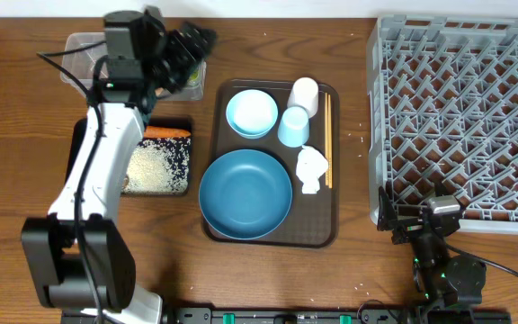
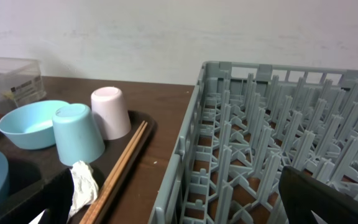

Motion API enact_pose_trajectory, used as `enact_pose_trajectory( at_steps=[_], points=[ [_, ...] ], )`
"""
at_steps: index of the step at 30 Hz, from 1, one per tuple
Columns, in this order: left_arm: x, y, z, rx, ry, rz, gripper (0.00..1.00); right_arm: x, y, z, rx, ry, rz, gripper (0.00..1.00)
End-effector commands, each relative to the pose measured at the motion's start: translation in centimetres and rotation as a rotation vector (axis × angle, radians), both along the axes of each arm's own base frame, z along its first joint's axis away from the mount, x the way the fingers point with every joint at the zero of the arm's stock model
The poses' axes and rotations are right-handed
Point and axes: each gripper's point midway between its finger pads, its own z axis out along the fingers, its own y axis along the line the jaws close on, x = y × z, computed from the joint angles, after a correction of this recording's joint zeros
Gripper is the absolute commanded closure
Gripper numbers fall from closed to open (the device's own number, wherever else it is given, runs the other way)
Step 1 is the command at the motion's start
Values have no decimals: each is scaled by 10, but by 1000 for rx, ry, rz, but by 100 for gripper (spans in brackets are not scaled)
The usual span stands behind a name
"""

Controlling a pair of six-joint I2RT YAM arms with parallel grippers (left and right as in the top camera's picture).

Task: Sort waste into correct bins and load items into the dishwasher rack
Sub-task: 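Release the wrapper into the clear box and withdraw the left gripper, then move the left gripper down to the white tissue on the brown tray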

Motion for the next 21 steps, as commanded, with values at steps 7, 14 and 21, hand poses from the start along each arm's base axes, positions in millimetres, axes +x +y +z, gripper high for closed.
enact_pose_trajectory(
  at_steps=[7, 14, 21],
  points=[
    [-104, -119, -45, 333, 92, -375, 15, 0, -3, -2, -11, 3, -9, 1],
    [-147, -154, -74, 669, 61, -387, 15, 0, -3, -1, -11, 3, -9, 1],
    [-154, -169, -90, 834, -9, -364, 15, 0, -3, -2, -11, 3, -9, 1]
  ],
)
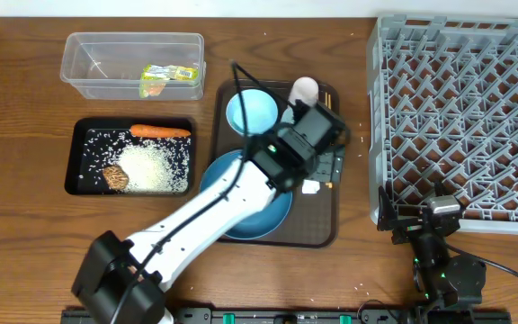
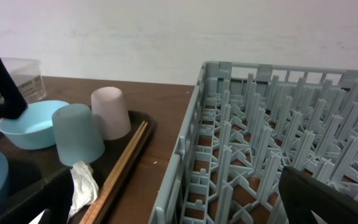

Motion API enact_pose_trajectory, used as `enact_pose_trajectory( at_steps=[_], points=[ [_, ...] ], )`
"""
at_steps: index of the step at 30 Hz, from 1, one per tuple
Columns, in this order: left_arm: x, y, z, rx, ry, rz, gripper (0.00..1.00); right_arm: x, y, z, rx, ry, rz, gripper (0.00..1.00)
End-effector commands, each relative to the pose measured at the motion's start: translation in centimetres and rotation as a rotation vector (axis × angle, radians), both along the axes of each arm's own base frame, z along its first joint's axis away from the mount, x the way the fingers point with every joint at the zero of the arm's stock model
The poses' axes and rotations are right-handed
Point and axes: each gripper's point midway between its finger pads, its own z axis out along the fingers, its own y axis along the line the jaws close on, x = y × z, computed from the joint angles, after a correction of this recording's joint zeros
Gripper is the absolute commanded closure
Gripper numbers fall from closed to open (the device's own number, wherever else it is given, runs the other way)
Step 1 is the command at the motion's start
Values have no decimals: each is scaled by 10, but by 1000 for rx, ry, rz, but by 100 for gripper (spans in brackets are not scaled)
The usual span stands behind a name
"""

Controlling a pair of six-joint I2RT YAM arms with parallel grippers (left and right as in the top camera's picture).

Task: Sort waste into correct bins and load items into the dishwasher rack
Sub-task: 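Move the left gripper down to the white tissue on the brown tray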

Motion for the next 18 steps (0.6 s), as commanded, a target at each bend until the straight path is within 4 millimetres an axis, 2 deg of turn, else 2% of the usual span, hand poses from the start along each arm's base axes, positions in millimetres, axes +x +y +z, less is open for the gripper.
enact_pose_trajectory(
  at_steps=[1, 10, 14, 18],
  points=[
    [19, 14, -15, 127, -74, 59, 15, 0, -3, -1, -11, 3, -9, 1],
    [34, -3, -57, 182, -86, -24, 15, 0, -3, -2, -11, 3, -9, 1],
    [34, -10, -75, 184, -55, -42, 20, 0, -3, -2, -11, 3, -9, 1],
    [30, -13, -93, 188, -15, -59, 20, 0, -3, -1, -11, 3, -9, 1]
  ],
)
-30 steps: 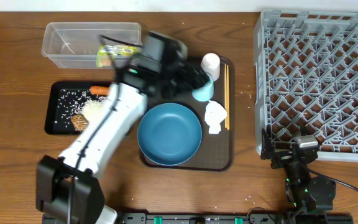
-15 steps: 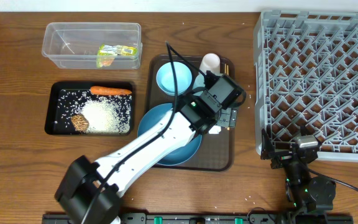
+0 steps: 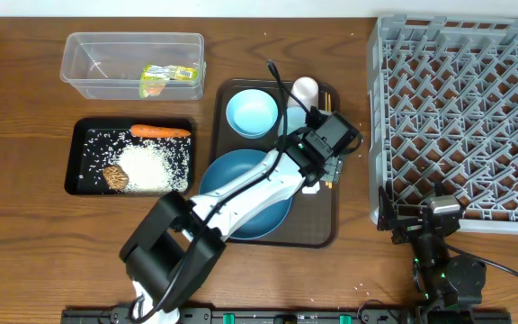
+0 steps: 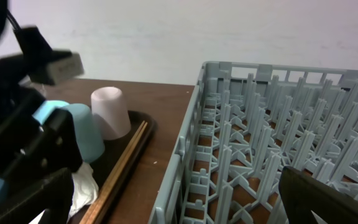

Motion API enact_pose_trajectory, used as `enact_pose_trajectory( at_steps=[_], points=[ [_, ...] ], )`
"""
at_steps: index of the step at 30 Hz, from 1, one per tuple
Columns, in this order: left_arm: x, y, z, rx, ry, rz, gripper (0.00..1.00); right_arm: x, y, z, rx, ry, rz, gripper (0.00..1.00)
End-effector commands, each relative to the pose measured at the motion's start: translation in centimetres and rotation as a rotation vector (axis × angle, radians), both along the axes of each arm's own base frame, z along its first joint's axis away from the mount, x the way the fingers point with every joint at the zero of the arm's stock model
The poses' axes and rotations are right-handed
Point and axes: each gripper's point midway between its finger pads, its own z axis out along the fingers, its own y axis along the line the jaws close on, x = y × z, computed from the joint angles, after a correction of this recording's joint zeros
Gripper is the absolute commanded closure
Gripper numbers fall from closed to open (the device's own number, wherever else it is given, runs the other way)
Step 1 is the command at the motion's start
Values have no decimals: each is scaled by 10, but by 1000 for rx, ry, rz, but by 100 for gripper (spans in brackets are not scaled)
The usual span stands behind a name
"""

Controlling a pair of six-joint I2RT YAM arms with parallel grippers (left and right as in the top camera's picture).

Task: Sort waste into correct bins and load items into the dishwasher rack
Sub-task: 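Move the left gripper down to the white tissue on the brown tray, then close the left gripper on the tissue and lift it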

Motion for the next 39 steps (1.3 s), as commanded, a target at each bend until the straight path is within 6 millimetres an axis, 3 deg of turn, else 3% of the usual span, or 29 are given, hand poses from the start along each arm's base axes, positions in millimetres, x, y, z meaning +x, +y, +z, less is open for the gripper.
enact_pose_trajectory(
  at_steps=[1, 11, 16, 22, 33, 39],
  points=[
    [-1, -3, -14, 17, 24, -29, 21, 0, -3, -2, -11, 3, -9, 1],
    [-4, -1, -42, 56, 71, -31, 21, 0, -3, -1, -11, 3, -9, 1],
    [-6, -2, -46, 57, 84, -36, 21, 0, -3, -2, -11, 3, -9, 1],
    [-5, -3, -46, 61, 78, -53, 39, 0, -3, -2, -11, 3, -9, 1],
    [-7, -1, -50, 68, 87, -53, 41, 0, -3, -1, -11, 3, -9, 1],
    [-10, -2, -59, 72, 109, -59, 46, 0, -3, -2, -11, 3, -9, 1]
  ],
)
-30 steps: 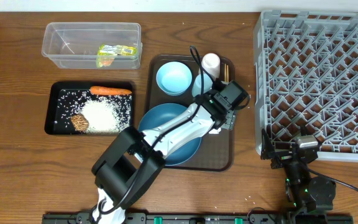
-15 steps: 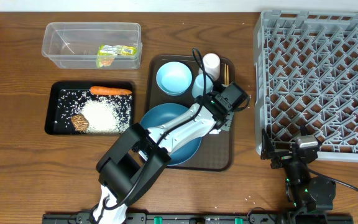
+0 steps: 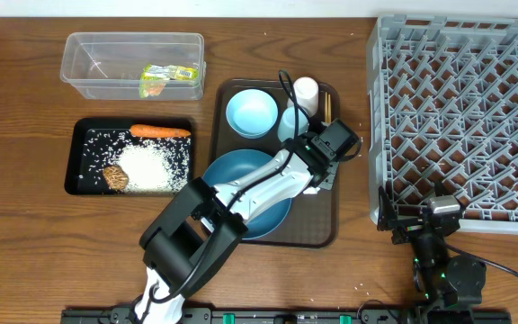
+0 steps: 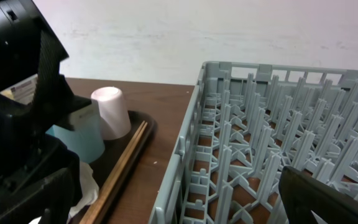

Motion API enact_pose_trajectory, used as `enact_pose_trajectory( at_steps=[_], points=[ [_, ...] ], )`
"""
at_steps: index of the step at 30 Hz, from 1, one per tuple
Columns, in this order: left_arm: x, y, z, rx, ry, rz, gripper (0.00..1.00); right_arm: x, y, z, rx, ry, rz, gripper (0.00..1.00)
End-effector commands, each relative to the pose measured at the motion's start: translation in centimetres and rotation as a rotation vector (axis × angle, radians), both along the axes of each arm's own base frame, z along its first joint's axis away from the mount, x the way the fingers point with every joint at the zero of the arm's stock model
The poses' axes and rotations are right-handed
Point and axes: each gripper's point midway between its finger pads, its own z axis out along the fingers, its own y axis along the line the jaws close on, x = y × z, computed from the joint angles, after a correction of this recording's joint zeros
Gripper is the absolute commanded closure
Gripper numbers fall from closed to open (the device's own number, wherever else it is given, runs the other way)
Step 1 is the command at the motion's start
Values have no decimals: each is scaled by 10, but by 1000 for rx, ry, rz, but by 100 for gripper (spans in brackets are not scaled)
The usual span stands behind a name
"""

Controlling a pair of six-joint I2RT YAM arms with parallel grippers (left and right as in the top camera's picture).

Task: Sort waste into correct bins and load items into the dishwasher rack
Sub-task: 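Close the left gripper on the tissue and lift it, then carry the tissue to the clear box and release it inside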

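On the brown tray (image 3: 320, 236) lie a big blue plate (image 3: 241, 198), a light blue bowl (image 3: 250, 112), an upturned blue cup (image 4: 82, 134), a pale pink cup (image 4: 109, 111), chopsticks (image 4: 123, 168) and a crumpled white napkin (image 4: 87, 186). My left gripper (image 3: 324, 160) hangs right over the napkin and hides most of it from above; its jaws do not show. My right gripper (image 4: 179, 211) stays open by the near corner of the grey dishwasher rack (image 3: 461, 117), holding nothing.
A clear bin (image 3: 88, 56) at the back left holds a yellow-green wrapper (image 3: 167, 76). In front of it a black tray (image 3: 75, 157) holds rice, a carrot and a brown scrap. The rack fills the right side.
My left gripper has settled a little further over the napkin at the tray's right edge, and now covers more of the blue cup in the right wrist view. The right arm has not moved.
My left gripper was first over the clear bin at the back left. Then it was above the cups on the brown tray, with the wrapper lying in the bin. Then it stood over the napkin beside the chopsticks, where it remains. The right gripper stayed open by the rack.
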Motion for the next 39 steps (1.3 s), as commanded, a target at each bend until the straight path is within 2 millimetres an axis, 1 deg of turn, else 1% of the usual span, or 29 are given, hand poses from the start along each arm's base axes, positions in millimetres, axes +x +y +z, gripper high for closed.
enact_pose_trajectory(
  at_steps=[1, 2, 4, 6, 8, 10, 11, 12, 13, 14, 19, 23, 26, 29, 32, 34, 35, 37, 39],
  points=[
    [-2, 1, -14, 23, 24, -14, 47, 0, -3, -2, -11, 3, -9, 1],
    [-2, 1, -15, 26, 24, -18, 48, 0, -3, -2, -11, 4, -9, 1],
    [-2, 1, -15, 29, 23, -26, 55, 0, -3, -2, -11, 4, -8, 1],
    [-1, 0, -14, 25, 18, -28, 59, 0, -3, -1, -11, 3, -9, 1],
    [0, -1, -14, 23, 15, -31, 67, 0, -3, -1, -11, 3, -9, 1],
    [0, -1, -14, 22, 15, -30, 73, 0, -3, -1, -11, 3, -9, 1],
    [0, -1, -14, 22, 15, -30, 78, 0, -3, -1, -11, 3, -9, 1],
    [0, -1, -13, 21, 14, -30, 81, 0, -3, -2, -11, 3, -9, 1],
    [0, -1, -12, 19, 12, -30, 90, 0, -3, -1, -11, 3, -9, 1],
    [0, -1, -10, 19, 12, -30, 94, 0, -3, -2, -11, 3, -9, 1],
    [-2, 1, 5, 7, 3, -26, 94, 0, -3, -2, -11, 3, -9, 1],
    [-7, 5, 29, -17, 2, -8, 94, 0, -3, -1, -11, 3, -9, 1],
    [-14, 4, 49, -57, 10, -20, 94, 0, -3, -2, -11, 3, -9, 1],
    [-22, 1, 74, -124, 15, -26, 94, 0, -3, -2, -11, 3, -9, 1],
    [-22, 5, 104, -166, -33, -10, 94, 0, -3, -1, -11, 3, -9, 1],
    [-14, 15, 126, -173, -102, 21, 94, 0, -3, -1, -11, 3, -9, 1],
    [-9, 22, 134, -168, -135, 41, 94, 0, -3, -2, -11, 3, -9, 1],
    [10, 46, 157, -141, -239, 118, 94, 0, -3, -2, -11, 3, -9, 1],
    [29, 75, 178, -115, -334, 208, 94, 0, -3, -1, -11, 3, -9, 1]
  ],
)
